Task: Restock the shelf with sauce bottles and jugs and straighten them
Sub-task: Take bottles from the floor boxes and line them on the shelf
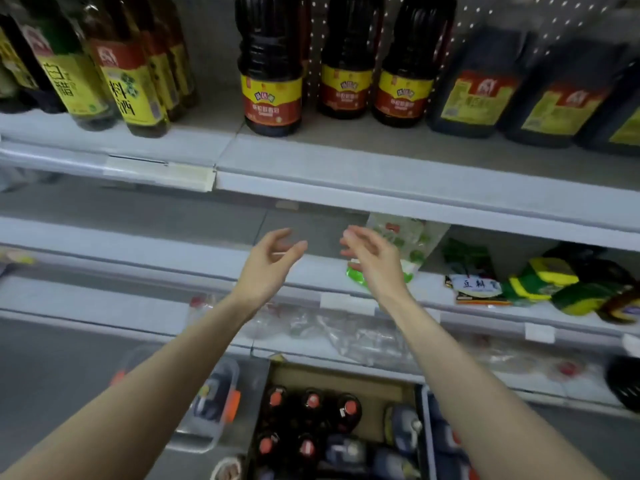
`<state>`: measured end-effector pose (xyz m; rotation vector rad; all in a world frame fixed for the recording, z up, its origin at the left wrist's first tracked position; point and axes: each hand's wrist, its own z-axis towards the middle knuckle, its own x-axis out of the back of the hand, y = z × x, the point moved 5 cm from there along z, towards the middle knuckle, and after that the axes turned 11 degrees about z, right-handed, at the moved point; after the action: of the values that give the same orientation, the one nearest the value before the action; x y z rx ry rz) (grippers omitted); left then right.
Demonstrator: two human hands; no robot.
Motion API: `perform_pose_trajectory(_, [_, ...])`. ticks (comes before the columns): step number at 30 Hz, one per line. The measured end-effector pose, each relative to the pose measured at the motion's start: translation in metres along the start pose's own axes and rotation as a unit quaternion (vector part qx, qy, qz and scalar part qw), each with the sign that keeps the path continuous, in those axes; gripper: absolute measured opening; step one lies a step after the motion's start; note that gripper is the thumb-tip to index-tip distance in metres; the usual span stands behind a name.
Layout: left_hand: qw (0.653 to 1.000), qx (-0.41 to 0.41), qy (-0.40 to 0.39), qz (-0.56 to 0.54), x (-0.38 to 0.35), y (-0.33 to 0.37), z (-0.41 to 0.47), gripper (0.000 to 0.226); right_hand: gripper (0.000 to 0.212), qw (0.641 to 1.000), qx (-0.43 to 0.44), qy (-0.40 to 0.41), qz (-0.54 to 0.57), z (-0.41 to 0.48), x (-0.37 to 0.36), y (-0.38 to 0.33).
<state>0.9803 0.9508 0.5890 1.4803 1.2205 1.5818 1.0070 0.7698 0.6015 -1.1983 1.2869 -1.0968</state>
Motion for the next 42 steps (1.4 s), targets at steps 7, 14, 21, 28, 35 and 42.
perform_pose_trajectory(7, [0.992,0.111,-0.053,0.012,-0.068,-0.106,-0.05,0.035,0.004,0.994,-0.103,0.03,-0.01,-0.044,0.053,0.123])
perform_pose_trajectory(14, [0.972,0.209,-0.109,0.023,-0.136,-0.235,-0.096,0.027,0.005,0.975,-0.207,0.07,-0.038,-0.087,0.093,0.273])
perform_pose_trajectory(21, [0.955,0.259,-0.143,0.026,-0.202,-0.359,-0.112,0.01,0.019,0.946,-0.291,0.142,-0.021,-0.115,0.124,0.416])
perform_pose_trajectory(28, [0.948,0.276,-0.155,0.024,-0.253,-0.466,-0.105,0.027,0.031,0.925,-0.306,0.219,-0.045,-0.119,0.146,0.543])
perform_pose_trajectory(35, [0.946,0.27,-0.181,0.011,-0.289,-0.531,-0.101,0.022,0.059,0.897,-0.35,0.255,-0.087,-0.114,0.155,0.635])
perform_pose_trajectory(42, [0.947,0.258,-0.192,0.01,-0.304,-0.551,-0.093,0.01,0.088,0.881,-0.397,0.239,-0.097,-0.1,0.155,0.668])
